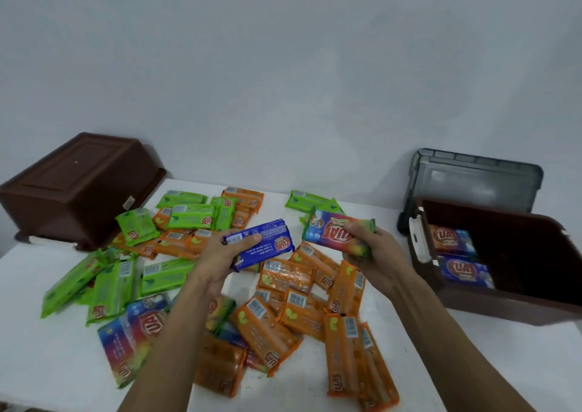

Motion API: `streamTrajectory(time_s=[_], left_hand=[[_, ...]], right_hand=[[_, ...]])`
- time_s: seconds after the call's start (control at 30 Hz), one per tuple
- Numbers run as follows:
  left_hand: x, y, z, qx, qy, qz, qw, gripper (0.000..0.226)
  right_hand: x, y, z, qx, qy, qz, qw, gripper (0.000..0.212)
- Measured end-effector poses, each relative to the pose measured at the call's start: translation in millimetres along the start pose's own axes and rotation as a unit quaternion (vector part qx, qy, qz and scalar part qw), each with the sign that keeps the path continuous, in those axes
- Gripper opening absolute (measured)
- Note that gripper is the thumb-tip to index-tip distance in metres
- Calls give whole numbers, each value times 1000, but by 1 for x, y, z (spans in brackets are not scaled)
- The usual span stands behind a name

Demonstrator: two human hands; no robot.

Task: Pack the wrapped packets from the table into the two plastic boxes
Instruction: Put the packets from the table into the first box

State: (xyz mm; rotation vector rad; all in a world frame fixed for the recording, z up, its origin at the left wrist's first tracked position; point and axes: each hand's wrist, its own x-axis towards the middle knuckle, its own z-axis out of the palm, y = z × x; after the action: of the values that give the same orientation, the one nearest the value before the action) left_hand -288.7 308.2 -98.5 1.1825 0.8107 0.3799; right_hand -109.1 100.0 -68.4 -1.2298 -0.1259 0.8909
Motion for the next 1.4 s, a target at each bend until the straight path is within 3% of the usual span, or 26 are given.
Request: streamTrajectory(time_s=[0.1,0.23,0.4,0.6,0.8,0.97,1.17,1.3,1.4], left_hand=[[1,-2,24,-13,-13,1,1000,51],[-3,-3,63,-28,-35,8,999,48],[-11,-7,117,-46,-68,22,996,54],[-22,-15,188,-77,-86,19,993,40],[-27,-28,245,-92,-90,28,991,30],[-29,-39,276,-105,-74,14,992,49],[-32,-47,294,-133,-52,-5,990,40],[-32,-48,295,-133,-36,-8,990,41],[-30,-47,293,-134,-28,-2,991,46]], right_hand=[[-8,-14,-18,18,-36,6,999,43],[-18,-30,-46,-6,-53,4,999,36],[-31,-49,-87,8,-11,-39,999,47],[-42,-86,-146,-38,97,-70,992,34],[-32,-107,-197,-22,145,-61,987,38],[-10,-109,-224,-3,174,-19,985,37],[16,-103,-227,-20,163,18,986,35],[28,-92,-228,-142,184,14,972,29],[32,-87,-233,-354,221,-6,909,37]])
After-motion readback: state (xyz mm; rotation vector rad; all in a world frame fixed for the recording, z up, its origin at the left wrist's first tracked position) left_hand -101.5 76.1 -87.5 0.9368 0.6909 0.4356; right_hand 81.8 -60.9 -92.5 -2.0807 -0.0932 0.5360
